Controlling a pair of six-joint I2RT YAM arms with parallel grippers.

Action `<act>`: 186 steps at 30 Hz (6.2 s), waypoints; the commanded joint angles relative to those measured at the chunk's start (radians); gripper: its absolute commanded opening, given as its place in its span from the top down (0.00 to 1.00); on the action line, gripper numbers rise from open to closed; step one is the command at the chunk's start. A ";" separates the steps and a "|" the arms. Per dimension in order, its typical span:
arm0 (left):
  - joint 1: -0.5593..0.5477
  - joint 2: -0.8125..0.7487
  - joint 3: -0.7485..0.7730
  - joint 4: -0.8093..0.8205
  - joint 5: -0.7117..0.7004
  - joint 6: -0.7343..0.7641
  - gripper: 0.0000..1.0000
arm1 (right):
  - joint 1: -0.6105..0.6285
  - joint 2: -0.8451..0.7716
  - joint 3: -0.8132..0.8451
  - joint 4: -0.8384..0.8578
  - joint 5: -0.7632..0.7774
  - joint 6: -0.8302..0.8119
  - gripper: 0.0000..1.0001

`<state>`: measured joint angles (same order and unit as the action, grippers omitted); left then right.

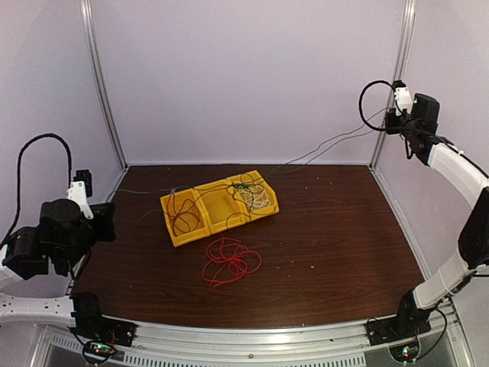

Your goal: Untangle the cables

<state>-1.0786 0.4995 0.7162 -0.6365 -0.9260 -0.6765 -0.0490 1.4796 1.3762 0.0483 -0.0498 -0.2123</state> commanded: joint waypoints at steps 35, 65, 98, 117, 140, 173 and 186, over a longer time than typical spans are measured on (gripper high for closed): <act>0.004 0.515 0.673 0.237 0.217 0.586 1.00 | 0.182 -0.255 -0.488 -0.386 -0.726 -0.467 0.49; 0.002 0.523 0.824 0.463 0.124 0.596 1.00 | 1.006 0.480 -0.062 0.183 -0.613 0.121 0.39; 0.002 0.416 0.744 0.420 0.099 0.526 1.00 | 1.065 0.981 0.431 0.348 -0.903 0.867 0.64; 0.003 0.523 0.692 0.488 0.118 0.543 1.00 | 0.836 0.632 0.535 0.096 -0.880 0.612 1.00; 0.229 0.801 0.651 0.735 0.429 0.434 1.00 | 0.682 0.666 0.762 0.416 -0.990 0.996 1.00; 0.232 0.919 0.671 0.814 0.508 0.497 1.00 | 0.684 0.558 0.487 0.302 -0.956 0.790 1.00; 0.285 1.069 0.624 0.861 0.521 0.454 1.00 | 0.669 0.745 0.500 0.316 -0.932 0.766 1.00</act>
<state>-0.8051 1.5524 1.3632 0.1600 -0.4026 -0.2058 0.6262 2.1674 1.8580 0.3428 -0.9970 0.5781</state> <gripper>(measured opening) 0.009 0.012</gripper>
